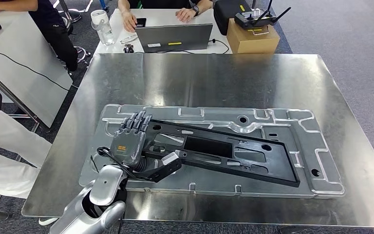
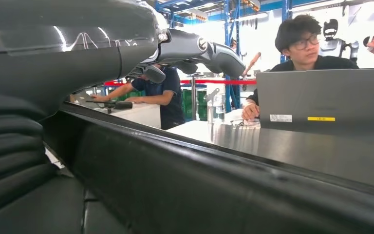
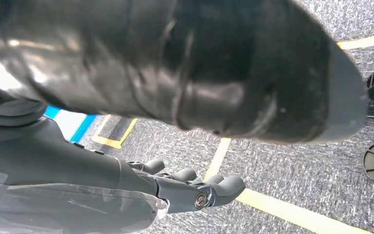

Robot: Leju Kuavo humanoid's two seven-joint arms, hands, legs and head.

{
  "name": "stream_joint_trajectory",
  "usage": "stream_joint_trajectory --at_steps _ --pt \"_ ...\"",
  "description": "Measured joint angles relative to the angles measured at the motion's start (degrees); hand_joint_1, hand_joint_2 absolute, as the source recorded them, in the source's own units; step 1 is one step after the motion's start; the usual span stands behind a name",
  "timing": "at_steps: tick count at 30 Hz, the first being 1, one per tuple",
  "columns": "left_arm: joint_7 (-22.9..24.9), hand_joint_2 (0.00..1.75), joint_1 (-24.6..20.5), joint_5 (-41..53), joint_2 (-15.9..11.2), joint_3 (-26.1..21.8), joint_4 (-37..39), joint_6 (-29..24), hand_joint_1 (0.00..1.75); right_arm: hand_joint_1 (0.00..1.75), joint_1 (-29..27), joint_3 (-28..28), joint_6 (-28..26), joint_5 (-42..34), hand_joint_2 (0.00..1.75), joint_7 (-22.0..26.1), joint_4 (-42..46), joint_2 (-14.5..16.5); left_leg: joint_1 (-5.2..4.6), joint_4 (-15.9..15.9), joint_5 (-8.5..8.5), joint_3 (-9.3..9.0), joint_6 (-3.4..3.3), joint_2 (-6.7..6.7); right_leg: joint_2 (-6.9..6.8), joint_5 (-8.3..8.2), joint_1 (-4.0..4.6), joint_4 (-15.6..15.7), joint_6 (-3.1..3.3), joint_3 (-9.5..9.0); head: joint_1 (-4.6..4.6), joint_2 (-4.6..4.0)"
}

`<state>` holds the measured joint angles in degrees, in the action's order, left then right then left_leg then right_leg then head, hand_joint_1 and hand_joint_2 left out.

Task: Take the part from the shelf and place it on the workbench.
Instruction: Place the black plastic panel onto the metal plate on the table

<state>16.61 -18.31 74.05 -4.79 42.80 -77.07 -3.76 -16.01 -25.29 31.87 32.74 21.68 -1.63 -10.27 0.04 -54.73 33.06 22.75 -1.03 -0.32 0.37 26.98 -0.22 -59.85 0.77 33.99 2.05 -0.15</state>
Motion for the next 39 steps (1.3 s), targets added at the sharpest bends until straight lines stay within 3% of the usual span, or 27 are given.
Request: stream_joint_trajectory --at_steps 10,13,18,24,26,39 --pt "-0.67 0.0 0.01 -0.15 -0.02 0.0 0.0 -0.14 0.0 0.0 0.0 -0.02 -0.04 0.15 0.0 0.0 0.0 0.0 0.0 0.0 0.0 0.0 0.0 0.0 0.0 0.0 0.0 0.0 0.0 0.0 0.0 0.0" --pt "-1.59 0.0 -0.14 -1.04 -0.02 0.04 0.0 1.94 0.0 0.0 0.0 -0.02 0.0 0.19 0.0 0.0 0.01 0.0 0.0 0.0 0.0 0.0 0.0 0.0 0.0 0.0 0.0 0.0 0.0 -0.01 0.01 0.0" --pt "-2.56 0.0 -2.99 -2.97 -0.44 1.55 0.0 14.07 0.0 0.0 0.04 -0.03 0.8 0.49 0.0 -0.14 0.02 -0.07 0.0 -0.01 0.0 0.0 0.0 -0.01 -0.04 -0.01 0.0 0.0 -0.01 -0.03 0.01 0.0" --pt "-6.69 0.0 -14.75 -9.88 -3.33 6.37 1.36 32.41 0.0 0.0 0.83 -0.37 2.4 1.21 0.0 -1.82 0.02 -1.1 0.01 -0.05 -0.01 -0.07 0.0 -0.01 -0.03 -0.08 -0.03 -0.01 -0.08 -0.12 0.01 0.0" --pt "-7.57 0.0 -16.73 -11.16 -3.9 7.77 1.84 35.44 0.0 0.0 1.03 -0.46 2.8 1.25 0.0 -2.13 0.02 -1.44 0.0 -0.05 -0.02 -0.1 0.01 0.0 -0.01 -0.08 -0.02 -0.01 -0.08 -0.13 0.02 0.0" --pt "-6.45 0.0 -22.63 -17.85 -6.9 13.89 2.36 36.43 0.0 0.0 1.24 -1.67 3.99 2.1 0.0 -2.23 0.02 -2.78 0.0 -0.05 -0.01 -0.08 0.01 -0.01 -0.01 -0.07 -0.02 0.0 -0.09 -0.13 0.01 0.0"
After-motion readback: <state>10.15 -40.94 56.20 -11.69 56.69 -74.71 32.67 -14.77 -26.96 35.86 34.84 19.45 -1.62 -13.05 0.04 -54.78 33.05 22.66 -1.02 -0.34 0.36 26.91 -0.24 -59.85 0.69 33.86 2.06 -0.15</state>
